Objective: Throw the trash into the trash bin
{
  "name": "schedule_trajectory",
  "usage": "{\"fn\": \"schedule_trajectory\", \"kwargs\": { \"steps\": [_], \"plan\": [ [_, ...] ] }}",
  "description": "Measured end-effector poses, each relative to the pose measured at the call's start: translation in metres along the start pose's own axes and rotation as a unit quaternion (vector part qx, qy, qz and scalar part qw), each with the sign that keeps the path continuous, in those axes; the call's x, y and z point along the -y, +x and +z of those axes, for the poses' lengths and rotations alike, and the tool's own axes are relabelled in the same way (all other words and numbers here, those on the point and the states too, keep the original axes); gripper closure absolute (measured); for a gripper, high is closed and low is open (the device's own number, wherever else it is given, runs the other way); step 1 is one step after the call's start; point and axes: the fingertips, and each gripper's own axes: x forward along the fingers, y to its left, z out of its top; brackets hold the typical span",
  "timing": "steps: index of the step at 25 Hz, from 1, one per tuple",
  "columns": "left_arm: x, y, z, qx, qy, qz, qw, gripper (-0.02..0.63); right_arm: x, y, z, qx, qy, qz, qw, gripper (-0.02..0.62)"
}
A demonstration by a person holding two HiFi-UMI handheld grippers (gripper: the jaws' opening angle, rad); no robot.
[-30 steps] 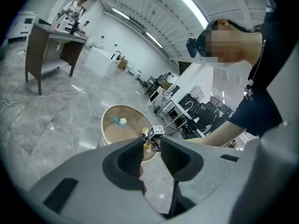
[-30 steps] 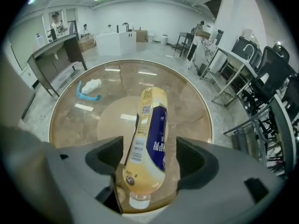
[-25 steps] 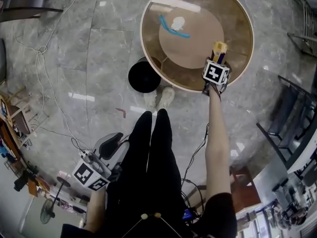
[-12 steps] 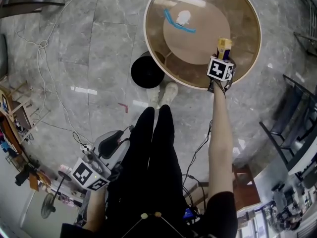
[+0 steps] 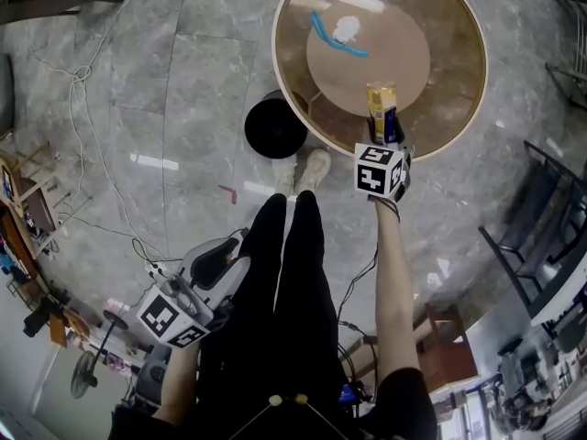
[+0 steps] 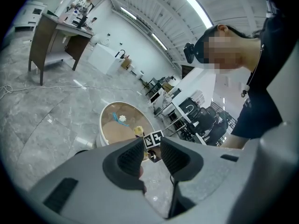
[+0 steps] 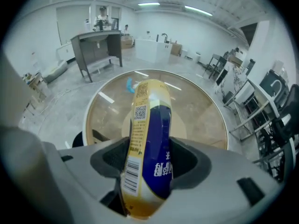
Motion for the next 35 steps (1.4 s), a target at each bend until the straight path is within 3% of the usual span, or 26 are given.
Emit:
{"fn": "schedule_trajectory", "kwargs": {
  "steps": [4, 9, 15, 23, 30, 35],
  "plan": [
    [-0.002, -0.006, 0.001, 0.006, -0.002, 0.004, 1.0, 0.492, -0.075, -0.024, 0.007, 0.028, -0.058, 0.045, 0.997, 0.325],
    [-0.011, -0.017, -0.003, 0.012, -0.012, 0.018, 0.9997, 0.492, -0.169, -0.04, 0.002, 0.048, -0.125, 0.113, 0.985, 0.327],
    [-0.03, -0.032, -0.025, 0.007, -0.036, 0.04, 0.9985, 0.492, -0.247, -0.026, -0.03, 0.035, -0.186, 0.173, 0.967, 0.334],
    [-0.068, -0.039, -0.069, -0.003, -0.075, 0.076, 0.9943, 0.492, -0.304, 0.065, -0.063, 0.015, -0.26, 0.179, 0.949, 0.334],
    [-0.105, -0.048, -0.115, 0.002, -0.111, 0.131, 0.9851, 0.492, -0.348, 0.145, -0.113, 0.004, -0.343, 0.18, 0.922, 0.334],
    [-0.126, -0.05, -0.146, -0.001, -0.139, 0.151, 0.9788, 0.495, -0.366, 0.192, -0.134, -0.024, -0.411, 0.149, 0.899, 0.333]
  ]
}}
